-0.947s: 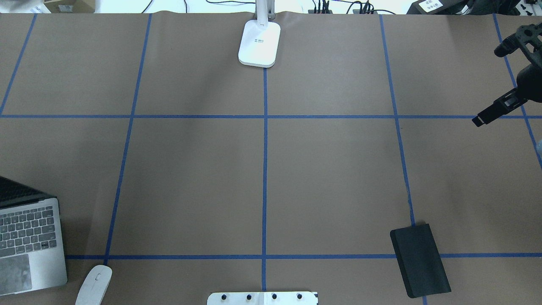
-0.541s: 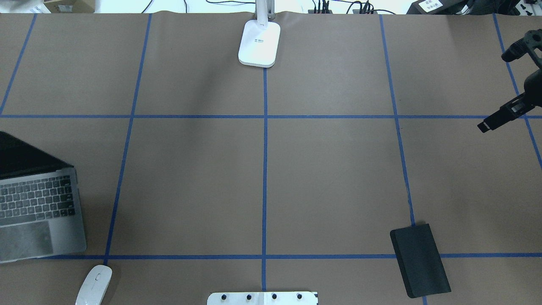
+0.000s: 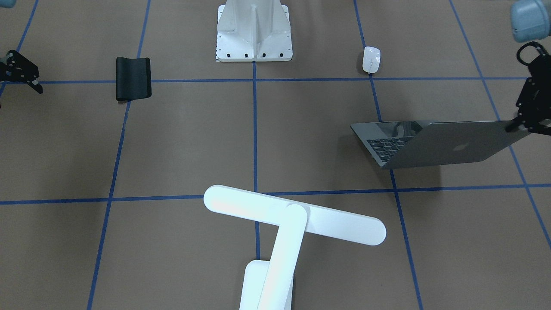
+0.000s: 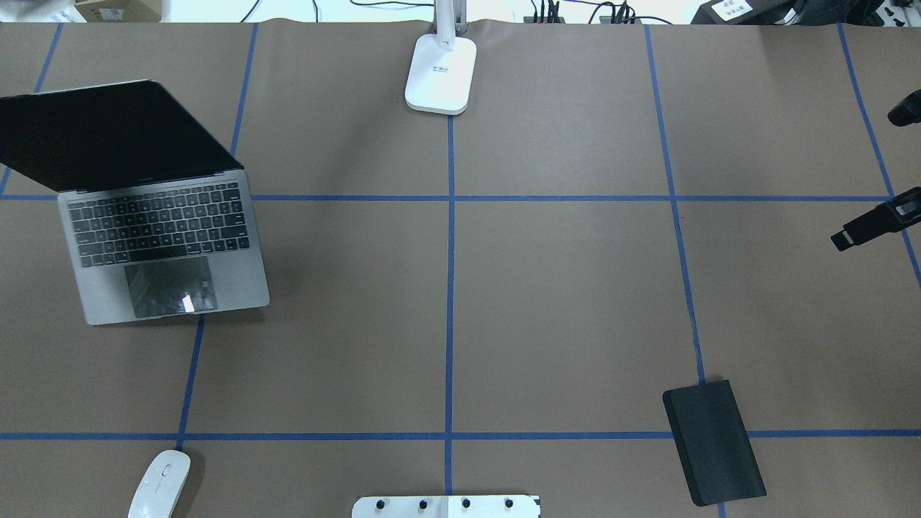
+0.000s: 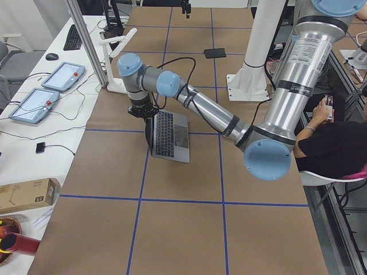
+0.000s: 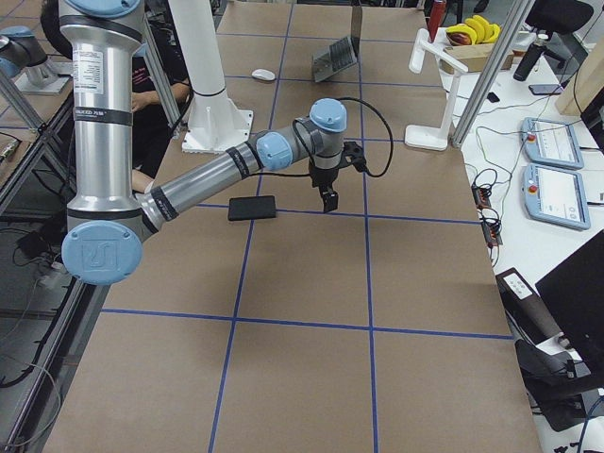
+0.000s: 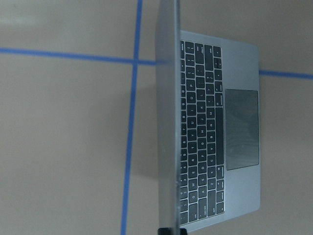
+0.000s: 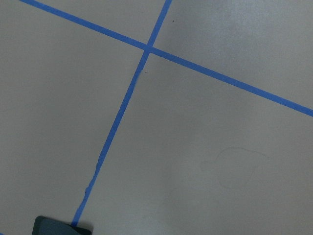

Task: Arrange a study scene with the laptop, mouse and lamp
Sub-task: 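Push the open laptop farther from the robot toward the lamp with the left gripper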

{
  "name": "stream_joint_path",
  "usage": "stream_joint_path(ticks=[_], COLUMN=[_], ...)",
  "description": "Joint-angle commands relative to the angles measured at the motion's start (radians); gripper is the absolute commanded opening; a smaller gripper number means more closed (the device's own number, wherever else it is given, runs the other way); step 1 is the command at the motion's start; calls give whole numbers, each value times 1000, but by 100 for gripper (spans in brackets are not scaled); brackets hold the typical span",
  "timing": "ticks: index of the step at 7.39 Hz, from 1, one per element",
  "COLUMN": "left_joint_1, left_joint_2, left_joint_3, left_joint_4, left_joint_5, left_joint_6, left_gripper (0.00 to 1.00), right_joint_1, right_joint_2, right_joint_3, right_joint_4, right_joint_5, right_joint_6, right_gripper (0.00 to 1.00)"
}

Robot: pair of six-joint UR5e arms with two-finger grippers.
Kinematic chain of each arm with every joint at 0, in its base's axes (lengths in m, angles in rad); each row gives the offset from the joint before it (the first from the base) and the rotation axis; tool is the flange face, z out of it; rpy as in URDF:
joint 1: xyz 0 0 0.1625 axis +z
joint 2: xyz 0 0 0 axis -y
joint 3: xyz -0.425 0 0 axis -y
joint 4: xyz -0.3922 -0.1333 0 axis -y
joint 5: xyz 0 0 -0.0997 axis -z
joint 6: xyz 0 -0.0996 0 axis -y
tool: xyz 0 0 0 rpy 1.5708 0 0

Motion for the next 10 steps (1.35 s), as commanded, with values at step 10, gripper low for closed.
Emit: stream_joint_path(ticks=[10], left_joint_1=[226], left_joint_2=[-330], left_joint_3=[242], left_joint_4=[-282], left_joint_5=[209], left_joint_6=[-376], left_gripper=[5], right_joint_1=[2], right_joint_2=[-4], right_joint_3=[50], right_joint_4=[0], right_joint_5=[71], right_joint_6=[134], right_gripper=[100])
